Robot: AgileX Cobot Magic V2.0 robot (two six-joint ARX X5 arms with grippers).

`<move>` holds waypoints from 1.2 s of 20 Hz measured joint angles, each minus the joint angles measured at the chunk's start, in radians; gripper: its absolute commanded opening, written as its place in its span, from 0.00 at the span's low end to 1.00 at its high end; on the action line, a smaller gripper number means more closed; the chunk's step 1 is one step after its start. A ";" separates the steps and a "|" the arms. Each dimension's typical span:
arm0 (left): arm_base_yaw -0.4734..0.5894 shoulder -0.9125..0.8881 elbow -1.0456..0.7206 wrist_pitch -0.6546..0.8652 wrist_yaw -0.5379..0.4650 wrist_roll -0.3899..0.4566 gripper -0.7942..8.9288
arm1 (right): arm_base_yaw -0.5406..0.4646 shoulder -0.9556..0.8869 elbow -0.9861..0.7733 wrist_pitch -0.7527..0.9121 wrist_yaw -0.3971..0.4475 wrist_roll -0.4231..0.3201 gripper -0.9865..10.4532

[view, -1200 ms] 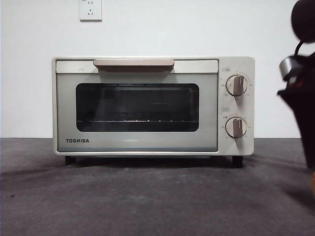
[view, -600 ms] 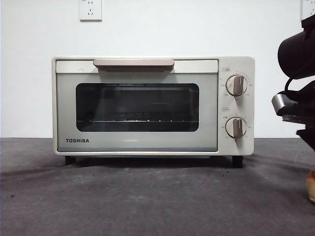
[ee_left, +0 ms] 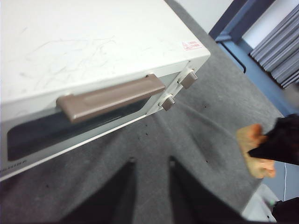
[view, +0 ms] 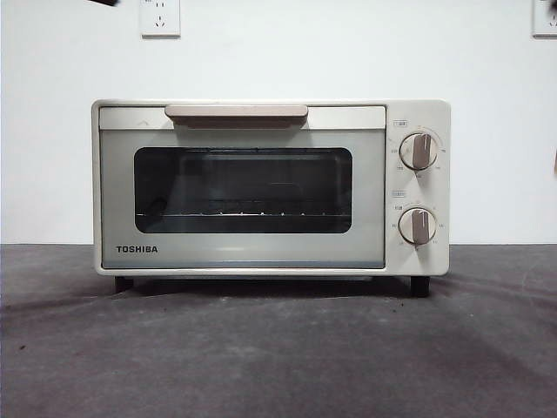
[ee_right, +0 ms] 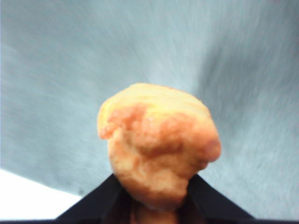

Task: The left arm flap open the oven, the right arm pick bread and place it into oven, the left arm flap close the oven

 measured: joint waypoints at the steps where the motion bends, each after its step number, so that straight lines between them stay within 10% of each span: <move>1: -0.006 0.043 0.029 -0.002 0.000 0.007 0.10 | 0.000 -0.052 0.000 0.000 -0.002 0.000 0.17; 13: -0.119 0.423 0.282 -0.045 -0.212 0.284 0.10 | 0.000 -0.448 0.000 0.056 -0.003 0.013 0.17; 24: -0.171 0.516 0.289 0.045 -0.244 0.313 0.10 | 0.000 -0.455 0.000 0.056 -0.003 0.013 0.17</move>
